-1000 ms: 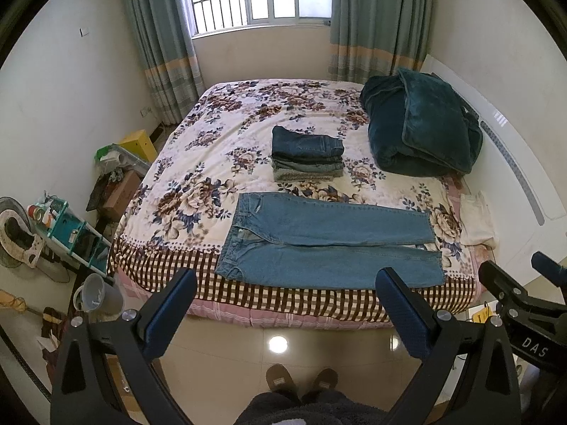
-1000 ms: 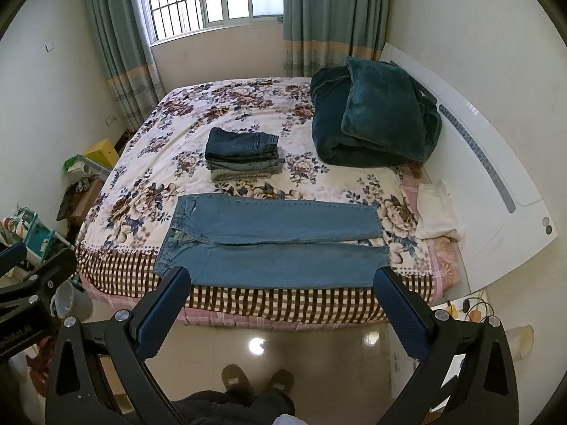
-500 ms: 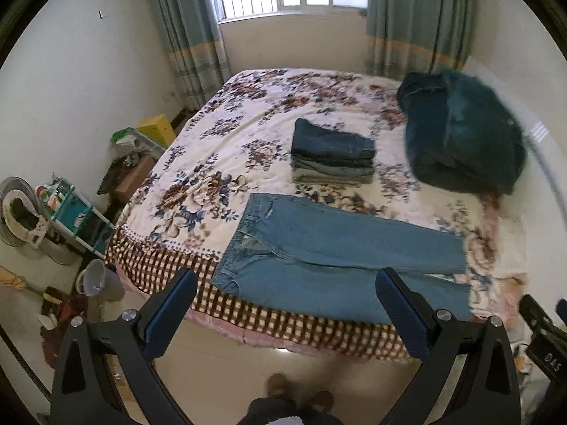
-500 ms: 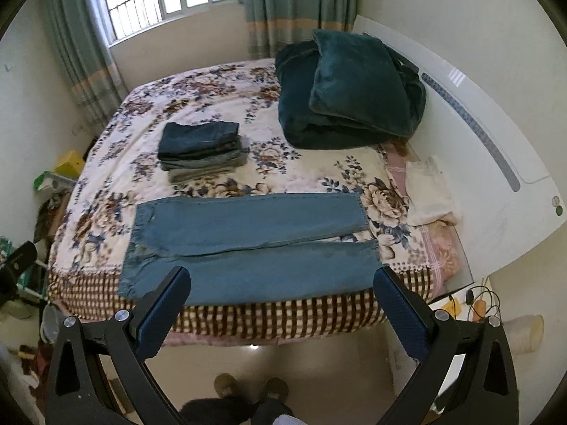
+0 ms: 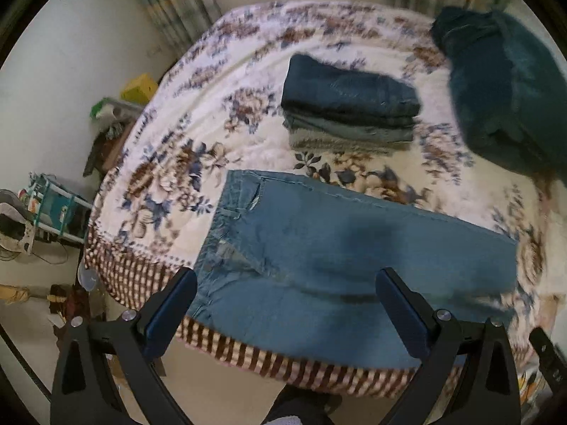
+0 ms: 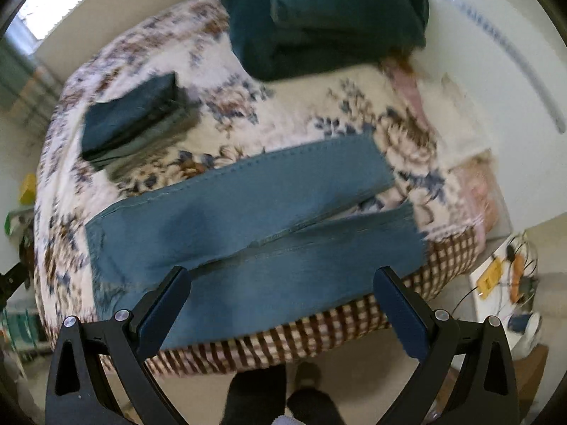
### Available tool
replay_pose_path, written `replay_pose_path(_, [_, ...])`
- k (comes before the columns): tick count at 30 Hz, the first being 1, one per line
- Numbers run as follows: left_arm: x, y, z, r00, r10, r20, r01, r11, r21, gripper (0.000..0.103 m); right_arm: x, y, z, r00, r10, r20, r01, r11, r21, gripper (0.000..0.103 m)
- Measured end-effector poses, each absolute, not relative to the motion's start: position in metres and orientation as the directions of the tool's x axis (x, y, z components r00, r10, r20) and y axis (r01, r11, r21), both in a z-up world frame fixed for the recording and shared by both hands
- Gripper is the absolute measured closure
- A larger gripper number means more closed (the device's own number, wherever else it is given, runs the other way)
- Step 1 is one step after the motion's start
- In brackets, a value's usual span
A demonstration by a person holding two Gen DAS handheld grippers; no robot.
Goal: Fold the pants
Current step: 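Lower both tools onto the jeans leg hems and close both grippers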
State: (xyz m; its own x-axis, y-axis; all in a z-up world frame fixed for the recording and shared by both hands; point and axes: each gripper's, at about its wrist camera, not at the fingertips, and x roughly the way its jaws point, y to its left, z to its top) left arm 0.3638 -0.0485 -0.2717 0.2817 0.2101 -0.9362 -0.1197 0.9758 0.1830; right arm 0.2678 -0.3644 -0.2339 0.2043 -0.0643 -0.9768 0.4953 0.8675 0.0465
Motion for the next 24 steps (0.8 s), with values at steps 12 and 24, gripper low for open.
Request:
replay_pose_path(12, [0.526, -0.053, -0.498, -0.085, 0.169, -0.982, -0.244, 0.952, 0.185, 0.000, 0.425, -0.428, -0.466, -0.018, 0.065, -0.998, 0.700, 0.713, 0.034, 0.000])
replay_pose_path(24, [0.583, -0.090, -0.621, -0.319, 0.094, -0.943, -0.380, 0.899, 0.218, 0.000, 0.465, -0.517, -0.601, -0.053, 0.147, -0.988, 0.909, 0.416, 0.013, 0.000])
